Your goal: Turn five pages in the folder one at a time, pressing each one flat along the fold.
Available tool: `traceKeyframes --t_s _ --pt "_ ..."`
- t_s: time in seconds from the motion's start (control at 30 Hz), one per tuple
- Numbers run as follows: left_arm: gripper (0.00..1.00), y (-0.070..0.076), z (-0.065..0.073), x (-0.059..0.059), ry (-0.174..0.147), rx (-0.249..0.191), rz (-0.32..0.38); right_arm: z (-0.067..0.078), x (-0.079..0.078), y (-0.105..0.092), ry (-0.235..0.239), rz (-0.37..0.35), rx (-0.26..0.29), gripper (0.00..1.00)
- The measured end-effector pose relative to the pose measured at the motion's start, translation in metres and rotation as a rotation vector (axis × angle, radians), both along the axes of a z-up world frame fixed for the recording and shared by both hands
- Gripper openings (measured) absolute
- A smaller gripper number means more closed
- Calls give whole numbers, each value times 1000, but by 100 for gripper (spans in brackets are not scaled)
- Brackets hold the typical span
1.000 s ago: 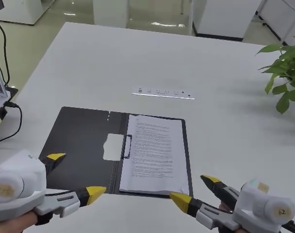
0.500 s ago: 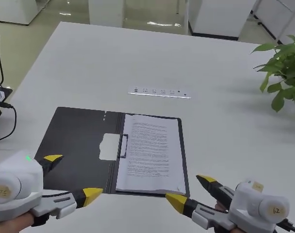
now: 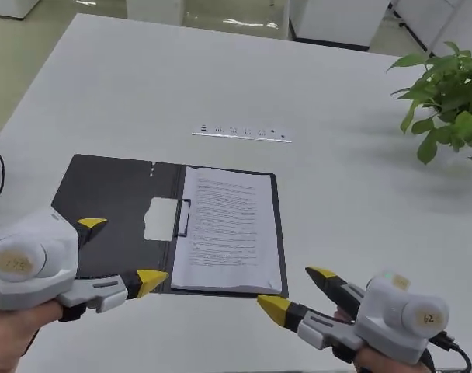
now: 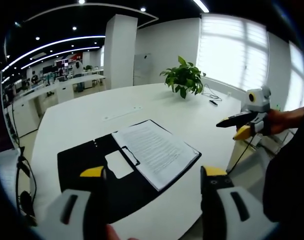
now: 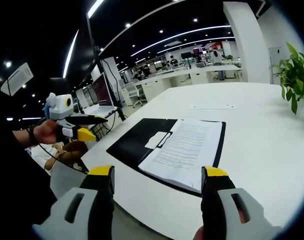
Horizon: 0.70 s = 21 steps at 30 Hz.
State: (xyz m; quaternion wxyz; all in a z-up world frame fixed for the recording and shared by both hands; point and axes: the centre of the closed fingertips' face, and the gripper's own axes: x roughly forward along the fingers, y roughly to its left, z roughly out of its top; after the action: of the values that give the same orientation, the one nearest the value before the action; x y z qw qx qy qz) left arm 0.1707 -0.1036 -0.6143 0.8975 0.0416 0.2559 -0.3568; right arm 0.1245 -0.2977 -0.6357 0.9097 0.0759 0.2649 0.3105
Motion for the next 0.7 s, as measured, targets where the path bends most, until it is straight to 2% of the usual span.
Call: traceKeyframes --t_s 0.37,0.7 --pt "74 -51 -9 12 11 6 -114 -2 -2 -8 10 -26 12 68" --pt "72 -84 -20 17 42 -4 -179 -6 -5 -14 20 -30 -1 68"
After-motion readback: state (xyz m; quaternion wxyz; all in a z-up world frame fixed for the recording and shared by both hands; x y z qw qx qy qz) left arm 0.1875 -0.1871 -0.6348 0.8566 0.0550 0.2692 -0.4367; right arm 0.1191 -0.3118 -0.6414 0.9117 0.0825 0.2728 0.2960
